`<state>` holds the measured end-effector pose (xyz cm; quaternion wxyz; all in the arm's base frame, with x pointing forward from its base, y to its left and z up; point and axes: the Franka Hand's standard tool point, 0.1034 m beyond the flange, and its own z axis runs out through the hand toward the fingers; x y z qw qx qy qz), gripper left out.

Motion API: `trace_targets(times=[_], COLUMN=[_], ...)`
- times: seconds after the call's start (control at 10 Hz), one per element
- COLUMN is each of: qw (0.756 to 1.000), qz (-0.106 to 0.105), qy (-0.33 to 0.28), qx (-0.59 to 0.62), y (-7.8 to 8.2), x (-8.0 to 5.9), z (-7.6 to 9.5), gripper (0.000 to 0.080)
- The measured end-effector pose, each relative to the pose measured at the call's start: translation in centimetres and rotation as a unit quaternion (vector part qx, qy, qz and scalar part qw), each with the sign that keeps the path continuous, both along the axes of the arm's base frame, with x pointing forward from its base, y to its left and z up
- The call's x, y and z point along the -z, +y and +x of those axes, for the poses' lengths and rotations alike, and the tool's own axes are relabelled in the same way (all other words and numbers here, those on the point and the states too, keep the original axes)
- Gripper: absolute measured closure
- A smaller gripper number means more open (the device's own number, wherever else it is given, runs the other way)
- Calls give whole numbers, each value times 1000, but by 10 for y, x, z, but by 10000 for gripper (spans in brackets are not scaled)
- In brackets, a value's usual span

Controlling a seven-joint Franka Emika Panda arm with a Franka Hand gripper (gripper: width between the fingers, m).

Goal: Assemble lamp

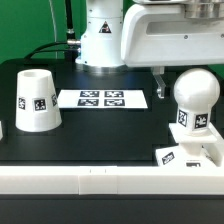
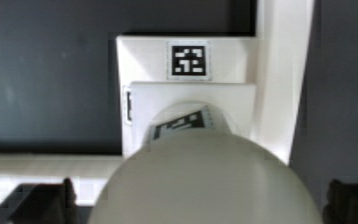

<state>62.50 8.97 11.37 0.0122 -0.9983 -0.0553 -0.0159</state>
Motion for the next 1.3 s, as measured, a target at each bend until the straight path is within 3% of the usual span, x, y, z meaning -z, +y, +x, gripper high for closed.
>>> trace_targets(times=[0.5, 0.9, 1.3], qw=[982, 923, 852], qz=[-13, -39, -51], qy=[-8, 0, 15], qx=[-189, -382, -520], y=[-1, -3, -1], x=[0, -1, 2], z=[1, 6, 5], gripper=[101, 101, 101])
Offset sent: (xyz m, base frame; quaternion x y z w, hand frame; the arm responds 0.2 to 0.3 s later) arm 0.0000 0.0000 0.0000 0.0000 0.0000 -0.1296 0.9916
